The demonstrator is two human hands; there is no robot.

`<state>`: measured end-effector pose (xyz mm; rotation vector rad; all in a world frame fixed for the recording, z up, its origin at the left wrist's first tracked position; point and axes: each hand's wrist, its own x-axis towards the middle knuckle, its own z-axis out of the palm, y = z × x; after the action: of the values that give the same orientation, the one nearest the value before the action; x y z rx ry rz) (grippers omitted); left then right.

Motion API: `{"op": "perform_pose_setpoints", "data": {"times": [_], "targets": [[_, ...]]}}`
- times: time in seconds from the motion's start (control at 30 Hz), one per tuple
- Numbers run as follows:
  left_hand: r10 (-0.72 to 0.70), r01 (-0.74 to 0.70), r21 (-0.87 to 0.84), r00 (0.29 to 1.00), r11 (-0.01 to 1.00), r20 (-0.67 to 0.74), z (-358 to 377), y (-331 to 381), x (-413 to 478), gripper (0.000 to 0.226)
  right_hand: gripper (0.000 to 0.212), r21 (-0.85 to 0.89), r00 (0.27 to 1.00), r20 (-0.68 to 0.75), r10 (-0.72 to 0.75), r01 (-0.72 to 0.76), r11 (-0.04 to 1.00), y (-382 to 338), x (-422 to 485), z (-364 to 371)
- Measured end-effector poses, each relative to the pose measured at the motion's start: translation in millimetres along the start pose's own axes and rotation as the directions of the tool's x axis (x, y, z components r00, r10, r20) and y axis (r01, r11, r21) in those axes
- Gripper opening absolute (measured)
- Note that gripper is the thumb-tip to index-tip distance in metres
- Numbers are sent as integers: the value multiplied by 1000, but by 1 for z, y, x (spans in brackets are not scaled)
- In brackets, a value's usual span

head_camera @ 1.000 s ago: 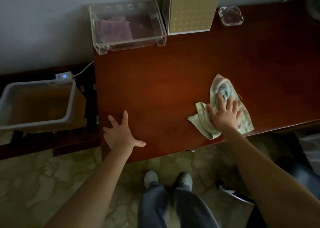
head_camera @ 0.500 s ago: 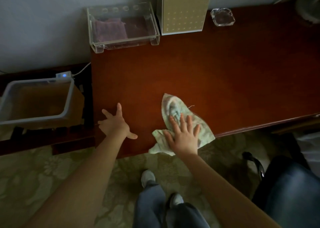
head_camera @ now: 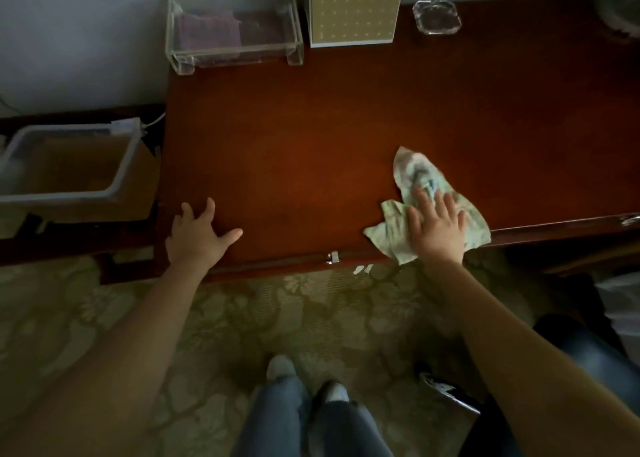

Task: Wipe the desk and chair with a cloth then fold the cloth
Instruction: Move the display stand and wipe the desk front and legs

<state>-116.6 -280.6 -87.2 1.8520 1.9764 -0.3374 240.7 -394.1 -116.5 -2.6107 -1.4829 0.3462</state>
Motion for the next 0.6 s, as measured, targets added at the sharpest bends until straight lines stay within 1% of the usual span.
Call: {"op": "perform_pose_setpoints", "data": {"times": [0.03,0.1,0.13,0.2,0.23,0.27,0.3,0.37,0.4,0.47,0.5,0.53,0.6], "targets": [[13,-14,-22,999,1000,-33,6,0,-4,82,54,12,999,-33,0,0,1000,0,-1,3],[61,-67,-34,984,997,-170,23,1,-11,71,56,29,991,-136,-2,6,1000,0,-2,11],[94,-104,-25,959,994,-267,33,0,-13,66,59,35,979,-205,-10,18,999,-1,-1,16],[152,-180,-16,872,983,-464,51,-1,-14,53,57,53,928,-371,-28,51,997,0,2,25],[181,-235,-25,808,972,-561,57,-2,-13,49,53,60,880,-473,-40,77,995,1,4,31],[216,-306,-26,729,952,-650,64,-3,-11,46,48,65,811,-583,-53,112,992,2,6,38],[250,-380,-12,633,925,-733,69,-4,-7,44,44,73,732,-679,-63,152,986,2,9,43],[301,-470,74,429,879,-852,78,-7,0,39,43,80,593,-802,-76,232,969,5,14,53],[315,-484,117,352,867,-881,81,-8,3,36,44,80,542,-837,-81,267,960,6,16,56],[329,-496,168,257,852,-909,83,-8,8,34,44,77,454,-888,-76,310,948,6,19,59],[324,-497,178,225,849,-919,88,-9,9,33,42,64,400,-913,-76,326,943,6,19,65],[309,-497,167,219,852,-925,90,-9,10,34,40,56,353,-933,-73,342,938,6,20,68],[265,-474,123,245,872,-933,91,-11,10,37,37,51,259,-965,-51,372,927,4,20,73]]}}
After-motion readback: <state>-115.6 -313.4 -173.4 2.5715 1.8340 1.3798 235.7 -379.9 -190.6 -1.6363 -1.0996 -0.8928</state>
